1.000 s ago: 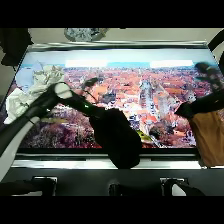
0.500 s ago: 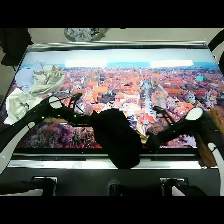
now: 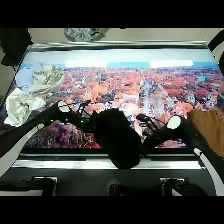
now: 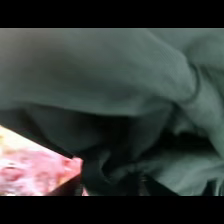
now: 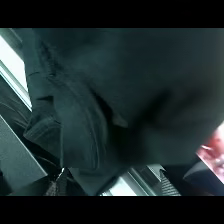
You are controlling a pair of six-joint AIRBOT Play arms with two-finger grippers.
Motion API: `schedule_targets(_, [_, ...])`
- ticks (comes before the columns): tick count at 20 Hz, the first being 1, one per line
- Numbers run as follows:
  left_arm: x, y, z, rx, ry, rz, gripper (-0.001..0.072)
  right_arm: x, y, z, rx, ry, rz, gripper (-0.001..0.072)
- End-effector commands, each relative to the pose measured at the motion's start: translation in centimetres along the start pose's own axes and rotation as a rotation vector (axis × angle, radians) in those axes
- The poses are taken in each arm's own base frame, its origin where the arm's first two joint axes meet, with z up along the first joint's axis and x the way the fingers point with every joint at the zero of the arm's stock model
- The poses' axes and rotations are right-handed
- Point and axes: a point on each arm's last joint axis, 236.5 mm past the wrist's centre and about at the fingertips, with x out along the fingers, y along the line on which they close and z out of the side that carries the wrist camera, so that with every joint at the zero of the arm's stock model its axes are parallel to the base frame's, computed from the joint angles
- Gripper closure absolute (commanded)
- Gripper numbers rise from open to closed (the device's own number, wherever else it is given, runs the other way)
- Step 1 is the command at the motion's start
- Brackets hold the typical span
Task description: Fold the shirts.
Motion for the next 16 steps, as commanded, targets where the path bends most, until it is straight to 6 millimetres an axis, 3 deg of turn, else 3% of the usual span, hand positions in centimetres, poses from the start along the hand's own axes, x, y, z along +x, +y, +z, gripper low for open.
schedule_targets(1, [0.6,-0.6,-1.4,0.010,0.068,-0.031,0.0532,2.3,0.6,0.3,-0.034,0.019,-0.017,0.0000])
schedule_targets(2, [0.6,-0.6,-1.4,0.009,0.066,-0.032,0.0670,2.8,0.6,0.5,-0.036,0.025,-0.020,0.0001])
schedule_targets(3, [0.6,-0.6,-1.4,0.009,0.066,-0.032,0.0673,3.3,0.7,0.6,-0.039,0.030,-0.023,0.0012])
schedule_targets(4, [0.6,-0.6,-1.4,0.010,0.065,-0.032,0.0674,3.7,0.7,0.8,-0.047,0.030,-0.030,0.0072])
schedule_targets(5, [0.6,-0.6,-1.4,0.012,0.064,-0.032,0.0675,3.9,0.6,1.2,-0.056,0.018,-0.042,0.0256])
schedule_targets(6, [0.5,-0.7,-1.3,0.017,0.062,-0.032,0.0675,3.8,0.6,1.5,-0.055,0.004,-0.044,0.0536])
schedule_targets(7, [0.2,-0.9,-1.1,0.040,0.051,-0.032,0.0676,3.6,0.4,2.0,-0.059,-0.012,-0.054,0.0673])
schedule_targets(9, [-2.0,-2.4,0.5,0.102,-0.018,-0.031,0.0677,2.0,0.7,3.2,-0.141,-0.024,-0.074,0.0672])
schedule_targets(10, [-4.0,-3.7,1.8,0.140,-0.080,-0.032,0.0677,0.1,1.1,4.4,-0.206,-0.046,-0.104,0.0673])
schedule_targets(11, [-7.0,-5.7,3.5,0.199,-0.166,-0.032,0.0677,-2.5,1.3,6.1,-0.269,-0.085,-0.160,0.0672])
schedule_targets(13, [-15.2,-10.8,6.3,0.337,-0.384,-0.030,0.0677,-10.7,2.5,10.8,-0.421,-0.237,-0.348,0.0672])
schedule_targets(14, [-20.1,-13.7,7.1,0.413,-0.507,-0.024,0.0677,-16.1,3.7,13.0,-0.493,-0.343,-0.468,0.0672])
schedule_targets(16, [-31.3,-20.0,6.8,0.569,-0.779,-0.004,0.0677,-29.9,8.4,16.3,-0.624,-0.648,-0.750,0.0672])
